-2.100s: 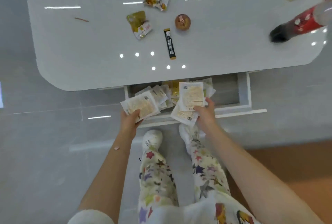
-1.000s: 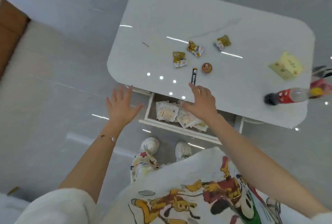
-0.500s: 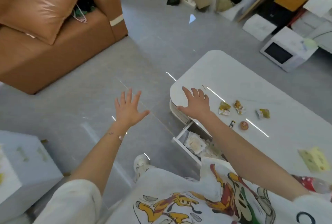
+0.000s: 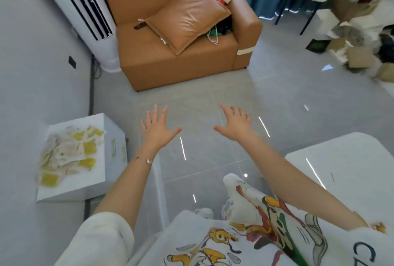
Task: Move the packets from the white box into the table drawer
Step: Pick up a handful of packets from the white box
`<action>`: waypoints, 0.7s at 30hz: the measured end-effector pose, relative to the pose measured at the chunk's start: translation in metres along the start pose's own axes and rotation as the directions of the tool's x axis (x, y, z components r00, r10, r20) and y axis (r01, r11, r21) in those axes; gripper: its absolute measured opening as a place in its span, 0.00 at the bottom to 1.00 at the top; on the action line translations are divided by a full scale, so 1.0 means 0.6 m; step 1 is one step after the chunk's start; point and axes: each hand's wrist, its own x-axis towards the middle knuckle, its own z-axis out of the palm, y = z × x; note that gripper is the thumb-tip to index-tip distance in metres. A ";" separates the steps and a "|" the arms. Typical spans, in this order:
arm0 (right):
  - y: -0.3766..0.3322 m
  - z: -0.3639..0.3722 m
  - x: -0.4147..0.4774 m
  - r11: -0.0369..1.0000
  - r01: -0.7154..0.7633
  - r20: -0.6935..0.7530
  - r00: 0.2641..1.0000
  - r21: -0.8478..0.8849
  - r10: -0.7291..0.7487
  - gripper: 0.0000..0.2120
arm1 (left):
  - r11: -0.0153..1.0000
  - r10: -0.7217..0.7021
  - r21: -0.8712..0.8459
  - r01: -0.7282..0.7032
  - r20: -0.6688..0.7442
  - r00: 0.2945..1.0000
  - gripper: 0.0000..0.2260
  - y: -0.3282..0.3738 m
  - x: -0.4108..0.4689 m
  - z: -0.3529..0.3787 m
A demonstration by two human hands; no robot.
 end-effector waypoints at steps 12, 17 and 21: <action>-0.232 -0.012 0.320 0.935 0.337 0.124 0.938 -0.108 -0.324 0.41 | 0.944 -0.323 -0.118 0.308 -0.128 0.938 0.42 -0.169 0.209 -0.088; -0.344 -0.020 0.442 0.829 0.539 0.180 0.839 -0.147 -0.513 0.41 | 0.872 -0.477 -0.205 0.444 -0.151 0.866 0.41 -0.208 0.269 -0.100; -0.451 -0.021 0.516 0.740 0.663 0.199 0.745 -0.113 -0.636 0.39 | 0.765 -0.633 -0.284 0.579 -0.162 0.757 0.39 -0.268 0.268 -0.112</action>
